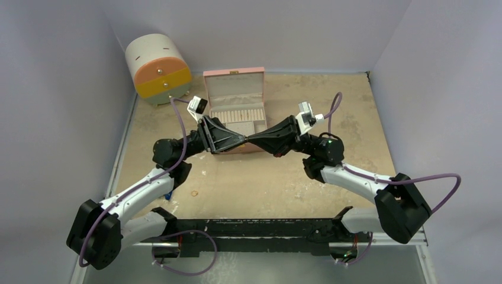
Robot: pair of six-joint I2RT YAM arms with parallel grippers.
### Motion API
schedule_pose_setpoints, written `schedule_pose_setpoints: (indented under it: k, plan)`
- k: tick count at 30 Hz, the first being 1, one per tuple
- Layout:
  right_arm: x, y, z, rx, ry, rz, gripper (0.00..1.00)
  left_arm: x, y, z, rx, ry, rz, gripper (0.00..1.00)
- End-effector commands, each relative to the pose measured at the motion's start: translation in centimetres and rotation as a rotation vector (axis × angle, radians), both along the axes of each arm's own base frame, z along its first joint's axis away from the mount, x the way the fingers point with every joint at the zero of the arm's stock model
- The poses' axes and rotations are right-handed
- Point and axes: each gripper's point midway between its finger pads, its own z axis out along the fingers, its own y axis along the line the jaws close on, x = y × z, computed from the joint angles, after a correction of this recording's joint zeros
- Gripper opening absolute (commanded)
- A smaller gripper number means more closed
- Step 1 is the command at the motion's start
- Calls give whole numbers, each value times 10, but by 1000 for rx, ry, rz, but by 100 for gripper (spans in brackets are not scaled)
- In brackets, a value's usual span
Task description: Organize the mixed jewelry
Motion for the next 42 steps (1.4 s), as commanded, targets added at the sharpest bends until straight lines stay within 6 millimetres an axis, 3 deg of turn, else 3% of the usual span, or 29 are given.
schedule_pose_setpoints:
  k: [1, 36, 42]
  plan:
    - [-31, -21, 38, 155, -229, -2, 0, -12, 2, 18, -39, -74, -26, 31]
    - [-40, -21, 22, 107, -235, 34, 0, -14, 0, 21, -44, -83, -34, 15]
    - [-43, -22, 18, 96, -232, 39, 0, -16, 0, 23, -46, -90, -33, 6]
